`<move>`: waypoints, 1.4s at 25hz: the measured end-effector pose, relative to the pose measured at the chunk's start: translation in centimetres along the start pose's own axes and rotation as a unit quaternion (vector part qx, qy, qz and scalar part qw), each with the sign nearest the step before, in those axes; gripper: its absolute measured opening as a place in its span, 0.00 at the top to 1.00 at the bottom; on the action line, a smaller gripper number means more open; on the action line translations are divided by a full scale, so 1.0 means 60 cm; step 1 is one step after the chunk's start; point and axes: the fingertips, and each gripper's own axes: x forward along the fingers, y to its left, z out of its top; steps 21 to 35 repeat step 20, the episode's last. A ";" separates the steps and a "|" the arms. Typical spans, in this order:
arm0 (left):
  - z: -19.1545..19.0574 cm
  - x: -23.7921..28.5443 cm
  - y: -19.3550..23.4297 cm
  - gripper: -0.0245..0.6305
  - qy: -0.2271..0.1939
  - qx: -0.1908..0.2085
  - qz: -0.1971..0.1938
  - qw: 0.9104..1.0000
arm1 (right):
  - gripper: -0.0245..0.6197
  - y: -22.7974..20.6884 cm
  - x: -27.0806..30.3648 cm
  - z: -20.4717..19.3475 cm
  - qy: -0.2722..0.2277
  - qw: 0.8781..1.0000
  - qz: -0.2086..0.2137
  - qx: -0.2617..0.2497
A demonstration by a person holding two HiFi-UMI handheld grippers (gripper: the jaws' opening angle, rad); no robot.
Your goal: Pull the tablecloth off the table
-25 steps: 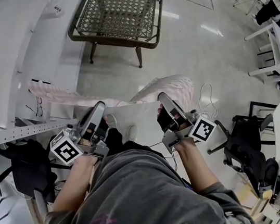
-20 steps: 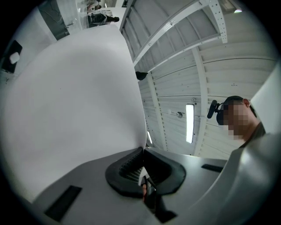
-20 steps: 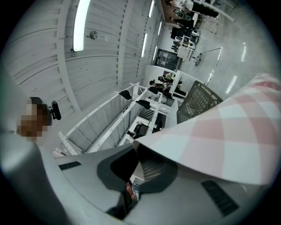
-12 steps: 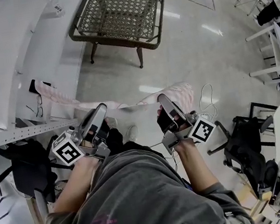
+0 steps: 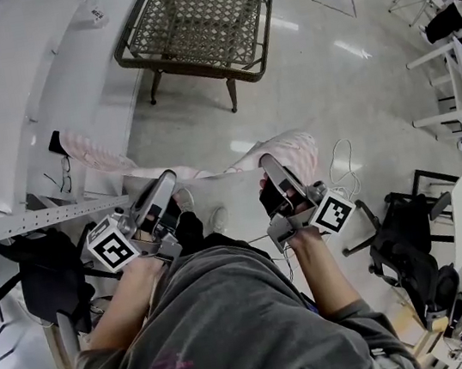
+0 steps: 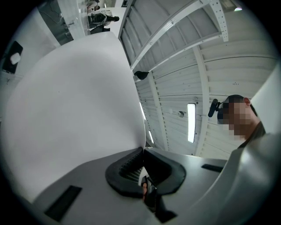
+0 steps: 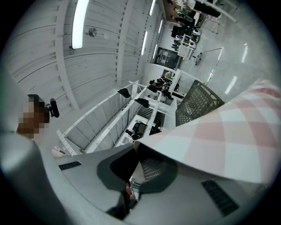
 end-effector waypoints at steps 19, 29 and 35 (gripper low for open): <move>0.000 0.009 0.011 0.96 0.001 -0.001 0.007 1.000 | 0.95 -0.012 0.003 0.004 0.005 1.000 -0.003 0.001; -0.001 0.009 0.011 0.96 0.001 -0.002 0.007 1.000 | 0.95 -0.012 0.003 0.005 0.005 1.000 -0.002 0.001; -0.001 0.009 0.011 0.96 0.001 -0.002 0.007 1.000 | 0.95 -0.012 0.003 0.005 0.005 1.000 -0.002 0.001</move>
